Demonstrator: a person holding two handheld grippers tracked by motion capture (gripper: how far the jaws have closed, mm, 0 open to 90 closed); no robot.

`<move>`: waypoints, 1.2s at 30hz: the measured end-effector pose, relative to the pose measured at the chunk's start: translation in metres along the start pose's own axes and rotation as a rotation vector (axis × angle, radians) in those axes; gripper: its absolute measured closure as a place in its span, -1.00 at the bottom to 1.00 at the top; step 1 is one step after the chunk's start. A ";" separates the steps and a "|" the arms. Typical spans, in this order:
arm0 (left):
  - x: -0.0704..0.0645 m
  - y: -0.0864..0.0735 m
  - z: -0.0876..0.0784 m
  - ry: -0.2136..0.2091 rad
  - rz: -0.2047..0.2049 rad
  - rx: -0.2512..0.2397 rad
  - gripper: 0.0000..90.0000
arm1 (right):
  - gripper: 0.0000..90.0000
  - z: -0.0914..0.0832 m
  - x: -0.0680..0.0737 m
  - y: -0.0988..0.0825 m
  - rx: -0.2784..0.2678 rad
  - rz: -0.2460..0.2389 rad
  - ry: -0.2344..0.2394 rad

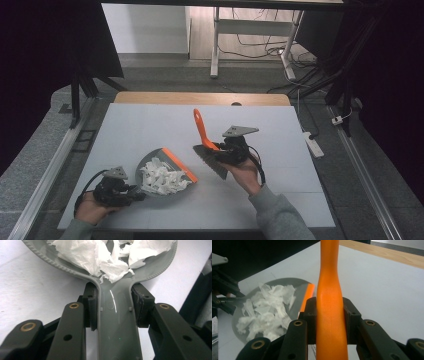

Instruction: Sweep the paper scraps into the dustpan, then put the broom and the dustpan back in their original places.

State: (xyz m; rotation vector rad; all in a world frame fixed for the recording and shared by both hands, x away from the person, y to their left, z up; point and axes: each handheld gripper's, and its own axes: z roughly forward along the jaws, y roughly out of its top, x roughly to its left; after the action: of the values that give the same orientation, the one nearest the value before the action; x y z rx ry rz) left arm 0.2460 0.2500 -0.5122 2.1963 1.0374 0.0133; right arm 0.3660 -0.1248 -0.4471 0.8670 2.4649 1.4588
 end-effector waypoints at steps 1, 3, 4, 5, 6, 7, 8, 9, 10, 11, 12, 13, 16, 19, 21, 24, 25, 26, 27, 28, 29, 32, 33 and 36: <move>0.000 0.000 -0.001 0.009 -0.010 -0.012 0.37 | 0.56 -0.003 -0.002 -0.001 -0.005 -0.001 -0.006; 0.002 0.000 -0.003 0.024 -0.029 -0.037 0.37 | 0.56 -0.008 -0.006 -0.004 -0.009 0.004 -0.014; 0.003 -0.001 -0.004 0.034 -0.040 -0.051 0.37 | 0.56 -0.011 -0.008 -0.006 -0.011 0.004 -0.019; 0.004 -0.001 -0.005 0.042 -0.051 -0.062 0.37 | 0.56 -0.013 -0.009 -0.007 -0.012 0.004 -0.025; 0.004 -0.001 -0.006 0.049 -0.060 -0.073 0.37 | 0.56 -0.015 -0.011 -0.009 -0.015 0.008 -0.027; 0.005 -0.002 -0.007 0.055 -0.067 -0.084 0.37 | 0.56 -0.017 -0.013 -0.011 -0.020 0.010 -0.028; 0.006 -0.002 -0.008 0.060 -0.075 -0.093 0.37 | 0.56 -0.019 -0.015 -0.012 -0.018 0.014 -0.030; 0.006 -0.002 -0.009 0.068 -0.084 -0.103 0.37 | 0.56 -0.021 -0.016 -0.013 -0.017 0.013 -0.039; 0.007 -0.003 -0.010 0.073 -0.093 -0.113 0.37 | 0.56 -0.023 -0.017 -0.015 -0.022 0.018 -0.039; 0.008 -0.003 -0.011 0.080 -0.099 -0.121 0.37 | 0.56 -0.025 -0.018 -0.016 -0.022 0.021 -0.041; 0.008 -0.003 -0.012 0.087 -0.103 -0.129 0.37 | 0.56 -0.027 -0.020 -0.017 -0.027 0.022 -0.039; 0.008 -0.003 -0.013 0.095 -0.109 -0.138 0.37 | 0.56 -0.029 -0.020 -0.018 -0.026 0.020 -0.043; 0.009 -0.004 -0.015 0.114 -0.124 -0.159 0.37 | 0.56 -0.035 -0.023 -0.021 -0.030 0.019 -0.042; 0.009 -0.003 -0.016 0.126 -0.137 -0.172 0.37 | 0.56 -0.040 -0.025 -0.024 -0.028 0.022 -0.041; 0.009 -0.003 -0.016 0.130 -0.142 -0.174 0.37 | 0.56 -0.043 -0.028 -0.027 -0.031 0.027 -0.042; 0.007 -0.003 -0.016 0.148 -0.143 -0.182 0.37 | 0.56 -0.048 -0.031 -0.032 -0.029 0.037 -0.040; 0.007 -0.003 -0.017 0.151 -0.144 -0.186 0.37 | 0.56 -0.050 -0.032 -0.033 -0.028 0.039 -0.040; 0.007 -0.003 -0.017 0.151 -0.146 -0.191 0.37 | 0.56 -0.051 -0.033 -0.034 -0.027 0.038 -0.042; 0.007 -0.002 -0.017 0.152 -0.146 -0.193 0.37 | 0.56 -0.053 -0.034 -0.035 -0.027 0.041 -0.042; 0.007 -0.003 -0.017 0.156 -0.148 -0.196 0.37 | 0.56 -0.054 -0.035 -0.036 -0.027 0.042 -0.044; 0.007 -0.003 -0.017 0.160 -0.149 -0.197 0.37 | 0.56 -0.055 -0.036 -0.037 -0.027 0.042 -0.043; 0.007 -0.003 -0.017 0.169 -0.156 -0.200 0.37 | 0.56 -0.059 -0.038 -0.040 -0.025 0.046 -0.042; 0.007 -0.003 -0.017 0.173 -0.158 -0.202 0.37 | 0.56 -0.060 -0.038 -0.041 -0.025 0.048 -0.042; 0.007 -0.002 -0.017 0.179 -0.164 -0.209 0.37 | 0.56 -0.062 -0.040 -0.044 -0.020 0.052 -0.041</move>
State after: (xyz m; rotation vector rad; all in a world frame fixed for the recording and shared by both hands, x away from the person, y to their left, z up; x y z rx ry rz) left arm 0.2446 0.2656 -0.5027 1.9429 1.2536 0.2375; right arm 0.3559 -0.2093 -0.4578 0.9537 2.4123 1.4641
